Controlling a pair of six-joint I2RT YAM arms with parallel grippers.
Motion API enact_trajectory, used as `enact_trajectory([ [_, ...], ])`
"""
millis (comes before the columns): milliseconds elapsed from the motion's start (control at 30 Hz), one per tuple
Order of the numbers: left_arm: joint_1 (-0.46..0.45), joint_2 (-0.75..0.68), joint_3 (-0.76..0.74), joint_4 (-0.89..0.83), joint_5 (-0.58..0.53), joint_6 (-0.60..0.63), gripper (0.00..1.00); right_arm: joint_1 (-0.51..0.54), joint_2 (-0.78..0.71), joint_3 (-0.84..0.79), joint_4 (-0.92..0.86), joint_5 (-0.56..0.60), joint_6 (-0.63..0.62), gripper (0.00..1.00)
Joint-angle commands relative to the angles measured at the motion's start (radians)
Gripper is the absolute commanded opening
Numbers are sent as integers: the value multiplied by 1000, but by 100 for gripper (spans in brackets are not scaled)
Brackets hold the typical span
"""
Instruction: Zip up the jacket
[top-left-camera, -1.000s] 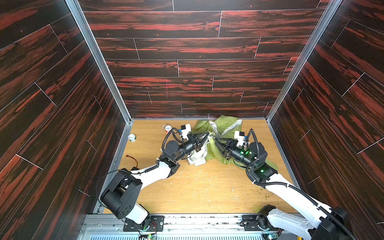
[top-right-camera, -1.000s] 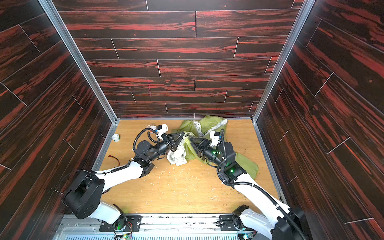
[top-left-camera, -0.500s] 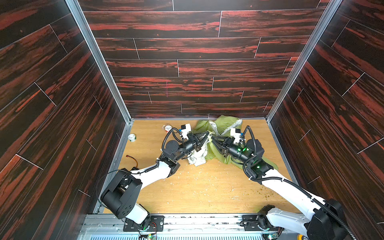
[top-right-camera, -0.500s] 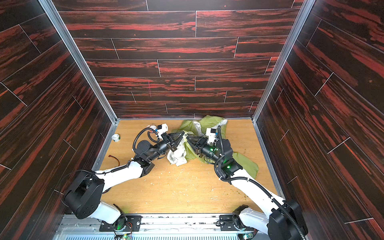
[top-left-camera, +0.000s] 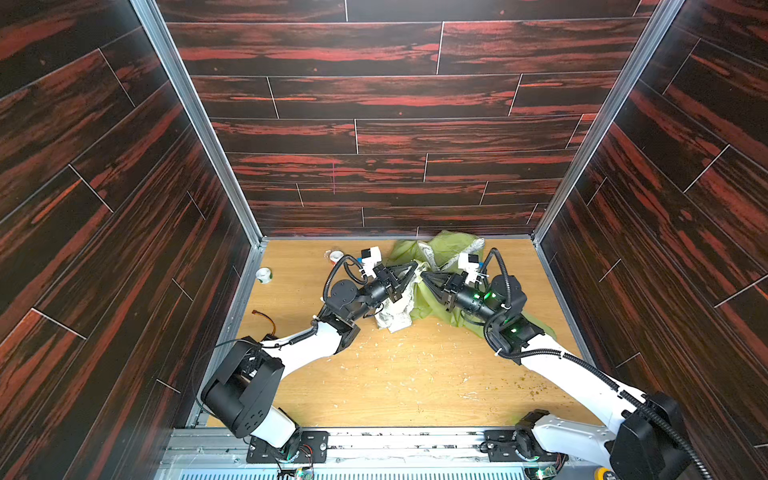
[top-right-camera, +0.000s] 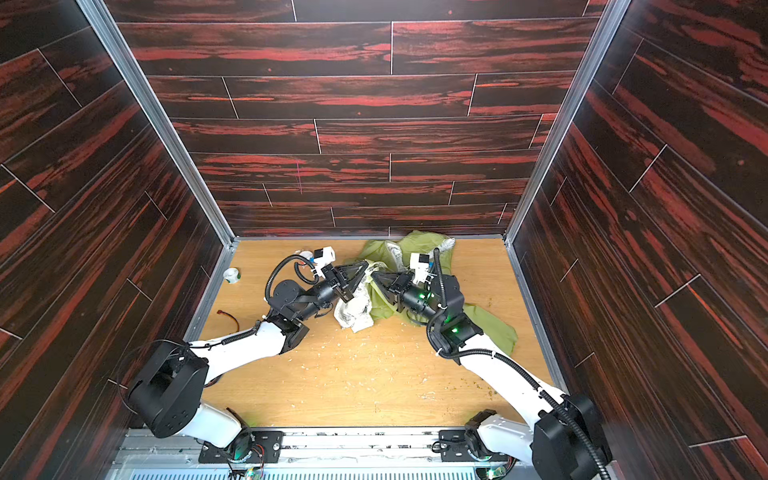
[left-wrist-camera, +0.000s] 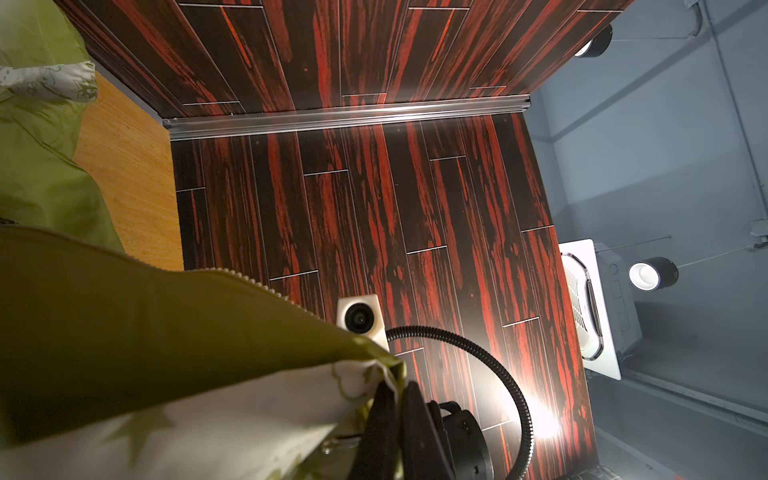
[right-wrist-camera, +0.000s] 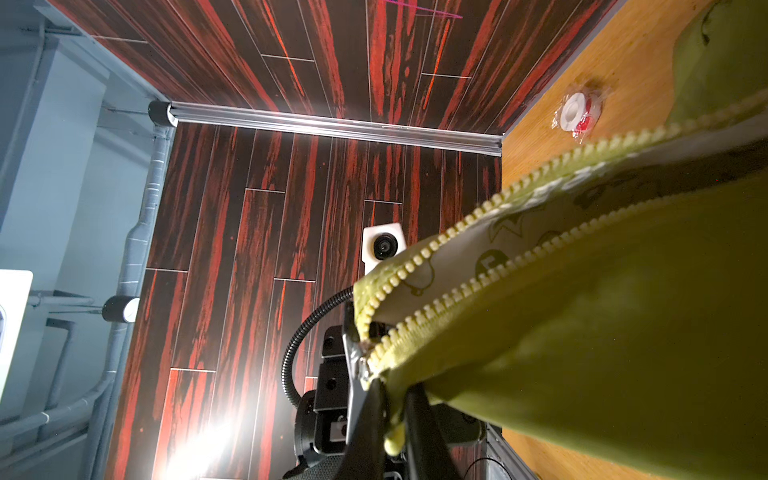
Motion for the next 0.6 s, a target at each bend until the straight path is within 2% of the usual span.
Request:
enact_trajectory([
  [0,-4,-5,39,31,20,-5,0,2,21,42,41,-26,-4,5],
  [67,-4,-6,44,21,19,-2,0,2,30,46,38,-26,-4,0],
  [167,-4,-5,45,-8,22,-2,0,2,35,43,30,-26,0,0],
  [233,-3,-9,45,-19,15,-6,9,1,31,42,10,-20,-1,0],
  [300,-3,-18,44,-41,12,-7,24,-1,28,47,-19,-5,-5,0],
  [367,-2,-36,38,-77,5,3,30,-2,28,51,-38,3,-7,0],
  [567,0,-119,0,-198,-39,57,31,-5,22,48,-52,17,-7,0],
])
